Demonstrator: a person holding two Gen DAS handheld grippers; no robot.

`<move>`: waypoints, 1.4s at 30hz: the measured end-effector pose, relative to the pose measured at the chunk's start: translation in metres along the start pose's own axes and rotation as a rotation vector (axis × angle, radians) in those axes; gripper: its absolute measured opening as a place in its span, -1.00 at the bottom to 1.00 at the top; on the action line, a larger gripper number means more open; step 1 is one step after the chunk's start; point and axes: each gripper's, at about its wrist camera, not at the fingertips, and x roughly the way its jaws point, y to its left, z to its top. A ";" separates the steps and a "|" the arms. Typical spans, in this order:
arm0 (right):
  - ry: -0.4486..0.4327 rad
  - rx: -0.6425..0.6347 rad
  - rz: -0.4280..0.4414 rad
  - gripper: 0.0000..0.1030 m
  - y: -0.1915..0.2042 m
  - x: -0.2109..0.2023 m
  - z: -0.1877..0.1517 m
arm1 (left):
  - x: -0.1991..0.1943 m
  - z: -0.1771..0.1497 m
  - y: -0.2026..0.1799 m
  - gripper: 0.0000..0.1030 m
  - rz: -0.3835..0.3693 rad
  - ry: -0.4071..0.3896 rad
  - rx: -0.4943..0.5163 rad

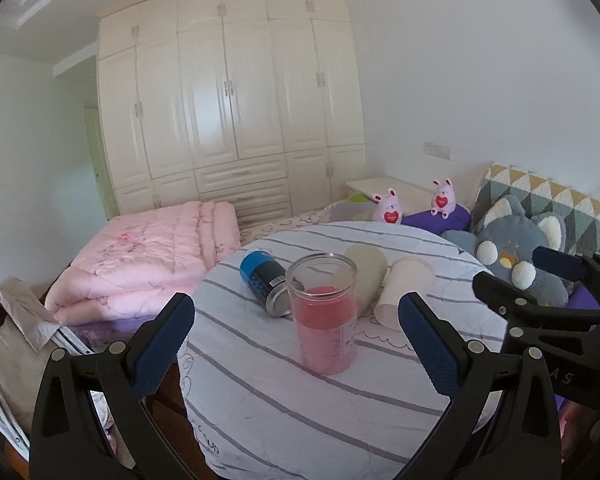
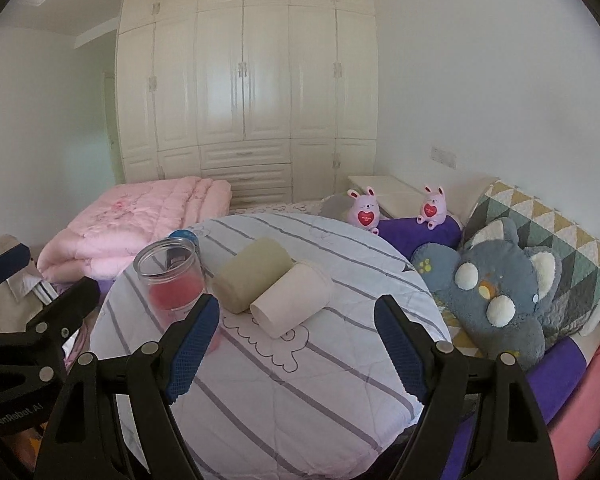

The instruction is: Flip cup upright

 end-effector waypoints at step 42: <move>0.026 0.008 -0.014 0.58 -0.006 0.019 -0.004 | 0.016 -0.005 -0.009 1.00 -0.057 -0.018 0.000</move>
